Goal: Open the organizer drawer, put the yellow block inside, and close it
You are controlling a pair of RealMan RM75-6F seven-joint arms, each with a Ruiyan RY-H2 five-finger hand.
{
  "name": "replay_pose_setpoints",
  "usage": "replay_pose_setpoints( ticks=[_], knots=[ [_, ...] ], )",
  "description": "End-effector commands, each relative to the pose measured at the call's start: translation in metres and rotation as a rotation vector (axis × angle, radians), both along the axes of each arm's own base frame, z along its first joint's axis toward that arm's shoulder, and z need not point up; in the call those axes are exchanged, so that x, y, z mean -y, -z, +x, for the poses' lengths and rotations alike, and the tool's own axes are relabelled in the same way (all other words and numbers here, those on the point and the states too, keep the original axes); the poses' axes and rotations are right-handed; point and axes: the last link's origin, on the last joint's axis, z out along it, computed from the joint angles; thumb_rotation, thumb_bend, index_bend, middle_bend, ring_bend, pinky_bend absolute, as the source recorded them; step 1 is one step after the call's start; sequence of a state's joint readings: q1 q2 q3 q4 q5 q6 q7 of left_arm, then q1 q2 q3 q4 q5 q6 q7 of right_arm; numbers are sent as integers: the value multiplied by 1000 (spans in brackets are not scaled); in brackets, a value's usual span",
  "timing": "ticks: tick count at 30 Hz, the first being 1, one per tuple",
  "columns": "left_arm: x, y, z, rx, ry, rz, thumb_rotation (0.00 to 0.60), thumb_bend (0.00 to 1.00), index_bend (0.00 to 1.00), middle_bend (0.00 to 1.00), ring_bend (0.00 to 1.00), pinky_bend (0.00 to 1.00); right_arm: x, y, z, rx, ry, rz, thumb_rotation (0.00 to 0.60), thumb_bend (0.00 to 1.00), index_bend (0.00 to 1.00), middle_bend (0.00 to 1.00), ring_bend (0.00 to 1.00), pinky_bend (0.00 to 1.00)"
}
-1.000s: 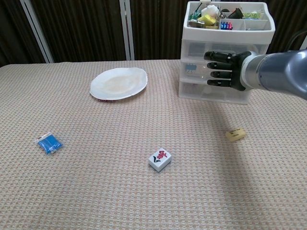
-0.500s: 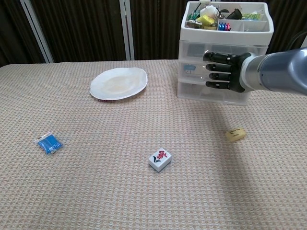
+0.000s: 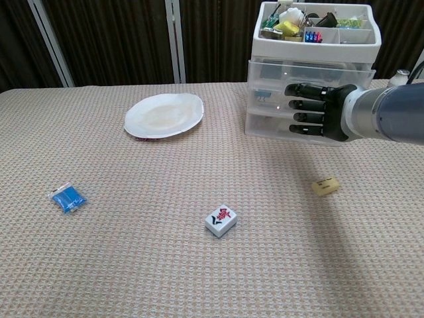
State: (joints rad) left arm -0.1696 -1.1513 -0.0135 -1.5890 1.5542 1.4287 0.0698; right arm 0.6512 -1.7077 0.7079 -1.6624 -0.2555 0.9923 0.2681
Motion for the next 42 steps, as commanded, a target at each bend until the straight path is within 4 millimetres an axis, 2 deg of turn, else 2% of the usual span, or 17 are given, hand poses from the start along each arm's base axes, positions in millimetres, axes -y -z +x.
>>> replay_pose_setpoints(
  ticks=[1, 3, 8, 14, 19, 23, 28, 36, 42],
  knots=[
    [0, 0, 0, -1, 0, 0, 600, 210, 71, 0, 0, 0, -5, -2, -2, -21, -17, -3, 600, 389, 290, 770, 775, 649],
    [0, 0, 0, -2, -1, 1, 600, 210, 71, 0, 0, 0, -9, -3, -1, -30, -29, -7, 600, 389, 258, 764, 768, 649],
    [0, 0, 0, -3, -1, 2, 600, 210, 70, 0, 0, 0, -18, -8, 1, -61, -69, -21, 600, 389, 249, 760, 766, 648],
    [0, 0, 0, -6, 2, 5, 600, 211, 71, 0, 0, 0, -32, -20, 1, -228, -182, -93, 600, 389, 247, 759, 767, 649],
    [1, 0, 0, -12, 7, 7, 600, 210, 71, 0, 0, 0, -37, -36, -4, -539, -302, -185, 600, 389, 247, 758, 766, 649],
    [1, -1, 0, -13, 16, 10, 600, 211, 71, 0, 0, 0, -34, -52, -10, -808, -361, -250, 600, 388, 246, 758, 766, 648],
    [2, -1, 0, -15, 23, 13, 600, 210, 71, 0, 0, 0, -27, -68, -18, -1019, -364, -241, 600, 388, 249, 758, 766, 649],
    [2, -1, 0, -19, 26, 16, 600, 211, 71, 0, 0, 0, -15, -80, -24, -1113, -322, -233, 600, 388, 283, 758, 767, 648],
    [2, -1, 0, -19, 24, 17, 600, 210, 72, 0, 0, 0, -12, -76, -26, -1147, -317, -203, 600, 389, 318, 758, 767, 648]
  ],
)
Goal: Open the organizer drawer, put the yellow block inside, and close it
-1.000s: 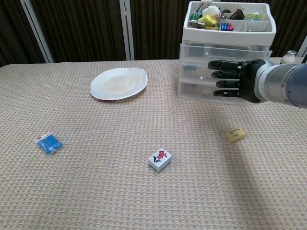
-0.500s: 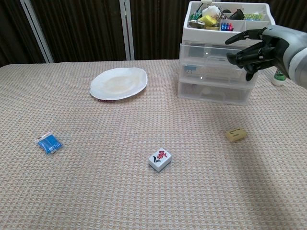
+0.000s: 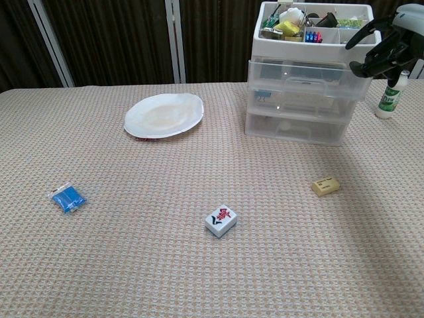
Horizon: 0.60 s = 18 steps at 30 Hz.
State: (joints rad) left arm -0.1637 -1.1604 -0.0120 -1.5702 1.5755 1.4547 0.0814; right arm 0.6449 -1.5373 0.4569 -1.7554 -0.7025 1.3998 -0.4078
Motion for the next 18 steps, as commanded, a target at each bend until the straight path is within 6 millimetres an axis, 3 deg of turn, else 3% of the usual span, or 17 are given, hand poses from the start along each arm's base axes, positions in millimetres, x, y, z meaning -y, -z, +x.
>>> replay_pose_setpoints(
  ticks=[1, 18],
  knots=[
    [0, 0, 0, 1, -1, 0, 600, 211, 72, 0, 0, 0, 2, 3, -1, -16, 10, 11, 600, 389, 321, 758, 767, 649],
    [0, 0, 0, 1, -2, -1, 600, 210, 72, 0, 0, 0, 4, 17, -10, -27, 58, 49, 600, 389, 355, 759, 767, 648]
  ],
)
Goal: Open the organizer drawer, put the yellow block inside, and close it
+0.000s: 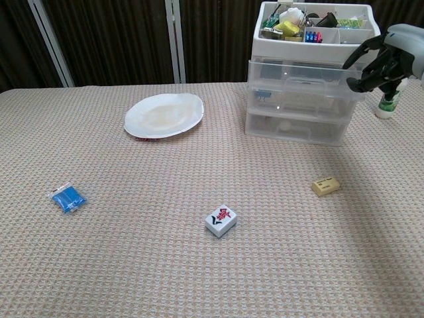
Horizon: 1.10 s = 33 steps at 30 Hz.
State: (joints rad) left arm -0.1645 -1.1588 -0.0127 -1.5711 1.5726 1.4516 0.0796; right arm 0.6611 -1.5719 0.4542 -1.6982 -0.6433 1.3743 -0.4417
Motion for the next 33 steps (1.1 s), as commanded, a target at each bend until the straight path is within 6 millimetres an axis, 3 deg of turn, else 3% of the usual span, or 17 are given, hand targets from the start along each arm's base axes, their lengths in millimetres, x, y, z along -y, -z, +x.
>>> replay_pose_setpoints(
  ticks=[1, 8, 18, 33],
  knots=[
    [0, 0, 0, 0, 1, 0, 600, 210, 72, 0, 0, 0, -1, 2, -2, 3, 9, 9, 600, 389, 362, 758, 767, 648],
    [0, 0, 0, -1, 2, 1, 600, 211, 72, 0, 0, 0, -4, 4, -3, 10, 13, 17, 600, 389, 434, 759, 768, 648],
    [1, 0, 0, -2, 5, 5, 600, 211, 71, 0, 0, 0, -17, -1, -5, 24, 8, 24, 600, 389, 439, 759, 767, 649],
    [2, 1, 1, -11, 17, 18, 600, 211, 72, 0, 0, 0, -57, -16, -9, 29, -43, 39, 600, 388, 439, 759, 768, 648]
  ],
)
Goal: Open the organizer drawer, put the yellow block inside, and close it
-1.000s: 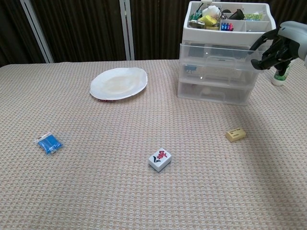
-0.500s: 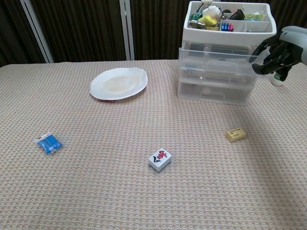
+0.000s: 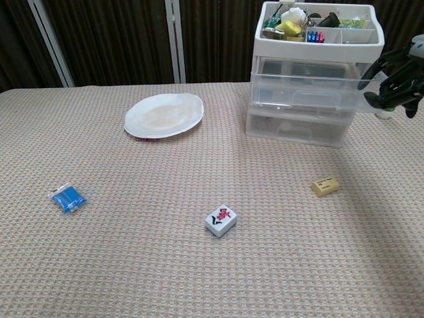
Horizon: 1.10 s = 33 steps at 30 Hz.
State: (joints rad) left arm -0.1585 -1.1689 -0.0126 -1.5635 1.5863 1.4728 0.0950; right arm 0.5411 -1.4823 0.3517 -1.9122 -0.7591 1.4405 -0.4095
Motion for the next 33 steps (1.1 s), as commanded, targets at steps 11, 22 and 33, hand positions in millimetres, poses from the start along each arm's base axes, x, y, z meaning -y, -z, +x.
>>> replay_pose_setpoints(
  ticks=[11, 22, 33],
  knots=[
    [0, 1, 0, -7, -1, 10, 600, 211, 71, 0, 0, 0, -17, -3, 2, 16, -32, 25, 600, 364, 312, 759, 768, 648],
    [-1, 1, 0, -5, -4, 11, 600, 213, 72, 0, 0, 0, -27, -6, 2, 24, -47, 51, 600, 296, 215, 759, 768, 648],
    [0, 1, 0, 1, -8, 15, 600, 212, 71, 0, 0, 0, -71, -15, -4, -77, -209, 126, 600, 245, 254, 759, 767, 648]
  ],
)
